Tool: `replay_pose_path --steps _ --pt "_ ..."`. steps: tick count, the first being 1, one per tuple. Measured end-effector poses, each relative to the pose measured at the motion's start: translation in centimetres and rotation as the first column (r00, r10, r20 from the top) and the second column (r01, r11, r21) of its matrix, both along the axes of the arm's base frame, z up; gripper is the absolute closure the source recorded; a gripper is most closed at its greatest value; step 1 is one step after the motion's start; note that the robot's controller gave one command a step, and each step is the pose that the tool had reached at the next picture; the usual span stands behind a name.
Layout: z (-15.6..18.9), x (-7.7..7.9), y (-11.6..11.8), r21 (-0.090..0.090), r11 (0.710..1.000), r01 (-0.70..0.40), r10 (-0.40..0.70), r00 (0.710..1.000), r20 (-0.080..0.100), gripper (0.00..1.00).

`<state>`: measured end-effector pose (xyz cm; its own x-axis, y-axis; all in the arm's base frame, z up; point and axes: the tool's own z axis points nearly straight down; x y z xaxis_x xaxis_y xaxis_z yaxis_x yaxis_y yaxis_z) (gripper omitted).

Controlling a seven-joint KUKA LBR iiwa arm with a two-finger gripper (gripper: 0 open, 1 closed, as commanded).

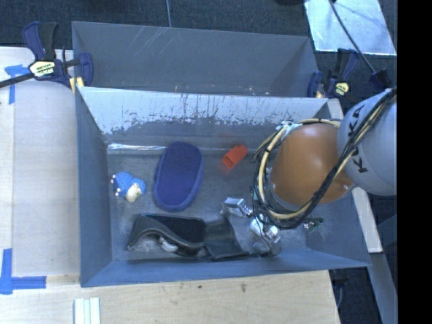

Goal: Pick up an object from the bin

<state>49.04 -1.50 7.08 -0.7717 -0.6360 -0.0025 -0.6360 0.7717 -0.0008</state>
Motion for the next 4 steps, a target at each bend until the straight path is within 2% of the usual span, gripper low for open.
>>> replay_pose_path --steps 1,2,3,4 --pt "-0.1 0.6 1.7 0.000 0.999 -0.039 0.039 0.999 0.002 0.00" --pt "-0.1 0.6 2.3 -0.001 0.943 -0.332 0.332 0.943 0.006 0.00" --pt "0.0 0.0 4.7 -0.005 0.781 -0.625 0.625 0.781 0.005 0.00" --pt "6.2 0.0 5.3 -0.004 0.748 -0.663 0.663 0.748 0.005 0.00"
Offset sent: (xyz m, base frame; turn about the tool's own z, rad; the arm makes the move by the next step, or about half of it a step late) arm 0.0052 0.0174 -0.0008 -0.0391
